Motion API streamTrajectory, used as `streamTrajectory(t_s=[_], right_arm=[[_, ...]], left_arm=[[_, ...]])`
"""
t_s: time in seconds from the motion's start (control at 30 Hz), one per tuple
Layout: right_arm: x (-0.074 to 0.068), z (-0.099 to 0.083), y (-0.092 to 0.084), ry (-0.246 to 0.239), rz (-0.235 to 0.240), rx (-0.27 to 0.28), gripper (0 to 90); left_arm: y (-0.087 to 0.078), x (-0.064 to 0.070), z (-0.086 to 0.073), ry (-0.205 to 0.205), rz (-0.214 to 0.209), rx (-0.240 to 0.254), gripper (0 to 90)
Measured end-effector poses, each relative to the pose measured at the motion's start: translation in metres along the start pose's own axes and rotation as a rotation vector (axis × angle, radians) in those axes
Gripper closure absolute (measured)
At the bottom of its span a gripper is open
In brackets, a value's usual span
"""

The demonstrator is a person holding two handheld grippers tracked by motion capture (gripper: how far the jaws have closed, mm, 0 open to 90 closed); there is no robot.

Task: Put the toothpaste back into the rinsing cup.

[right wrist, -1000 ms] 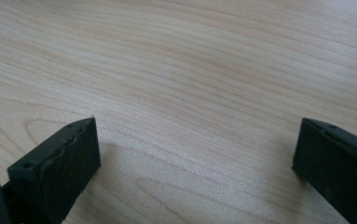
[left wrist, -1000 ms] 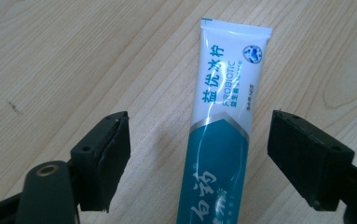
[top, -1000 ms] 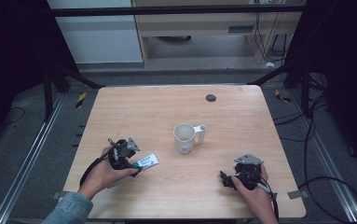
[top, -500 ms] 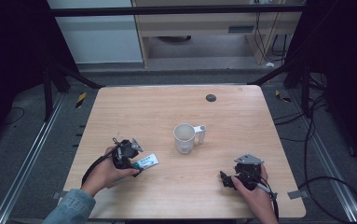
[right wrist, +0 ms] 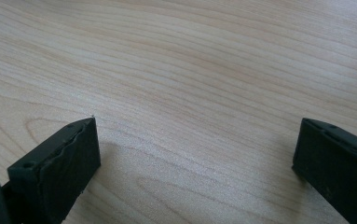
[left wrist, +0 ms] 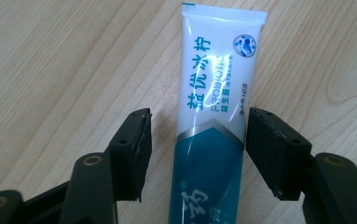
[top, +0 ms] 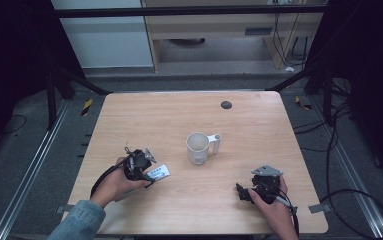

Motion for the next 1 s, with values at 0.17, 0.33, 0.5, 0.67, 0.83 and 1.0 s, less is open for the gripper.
streamTrajectory(t_s=[0.17, 0.33, 0.5, 0.67, 0.83, 1.0], right_arm=[[0.0000, -0.0002, -0.0002, -0.002, 0.002, 0.001, 0.8], [0.0000, -0.0002, -0.0004, -0.001, 0.004, 0.000, 0.7], [0.0001, -0.0003, -0.0003, -0.002, 0.002, 0.000, 0.8], [0.0001, -0.0003, -0.0003, -0.002, 0.002, 0.000, 0.7], [0.0001, -0.0003, -0.0003, -0.002, 0.002, 0.000, 0.7], [0.0000, -0.0003, -0.0004, -0.001, 0.003, 0.000, 0.8]], left_arm=[[0.0030, 0.0000, 0.0013, -0.001, -0.012, -0.013, 44.9], [0.0036, 0.0001, -0.0004, -0.012, -0.038, -0.028, 47.3], [0.0020, -0.0001, -0.0040, -0.017, -0.049, -0.024, 50.7], [0.0021, -0.0010, -0.0058, -0.024, -0.049, -0.029, 53.9], [0.0018, -0.0007, -0.0053, -0.022, -0.052, -0.041, 57.3], [0.0004, 0.0014, -0.0034, -0.023, -0.033, -0.054, 62.5]])
Point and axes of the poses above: each handheld gripper's, and its own axes: y roughly forward along the jaws, z roughly out of its top, x roughly to its right, the point moved 7 cm from there along y, roughly forward along the jaws, and after that the axes turned 10 degrees about -z, right-handed, at the moved point
